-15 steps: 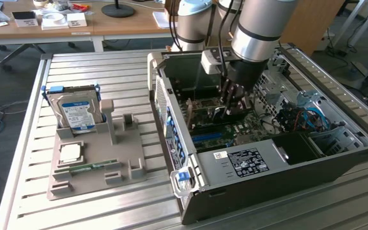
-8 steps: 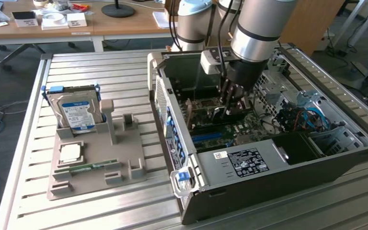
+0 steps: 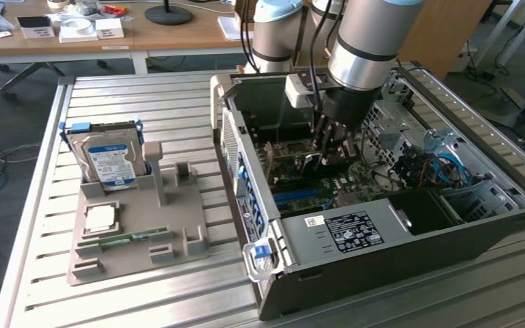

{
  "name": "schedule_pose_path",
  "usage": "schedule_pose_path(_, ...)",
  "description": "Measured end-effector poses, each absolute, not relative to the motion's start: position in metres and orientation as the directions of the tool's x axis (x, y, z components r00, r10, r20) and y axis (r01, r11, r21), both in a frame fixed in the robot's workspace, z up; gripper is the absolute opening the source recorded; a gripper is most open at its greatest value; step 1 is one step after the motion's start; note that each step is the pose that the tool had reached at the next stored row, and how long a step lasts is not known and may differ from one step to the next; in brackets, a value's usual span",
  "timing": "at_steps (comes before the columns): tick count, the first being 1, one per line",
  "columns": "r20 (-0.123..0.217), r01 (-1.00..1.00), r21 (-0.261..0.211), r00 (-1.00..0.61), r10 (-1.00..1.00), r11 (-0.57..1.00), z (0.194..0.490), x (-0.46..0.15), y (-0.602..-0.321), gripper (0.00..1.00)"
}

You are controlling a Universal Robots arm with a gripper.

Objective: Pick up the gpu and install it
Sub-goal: 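Insert the gpu into the slot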

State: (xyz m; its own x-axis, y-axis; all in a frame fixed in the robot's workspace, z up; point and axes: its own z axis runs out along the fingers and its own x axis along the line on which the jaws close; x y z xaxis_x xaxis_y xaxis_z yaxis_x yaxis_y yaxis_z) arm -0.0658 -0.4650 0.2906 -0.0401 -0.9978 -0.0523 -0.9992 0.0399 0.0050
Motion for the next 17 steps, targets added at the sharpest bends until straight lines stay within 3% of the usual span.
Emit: schedule_pose_path(17, -0.053, -0.999, 0.005, -0.04, -0.998, 0.04, 0.28, -0.066, -0.465, 0.27)
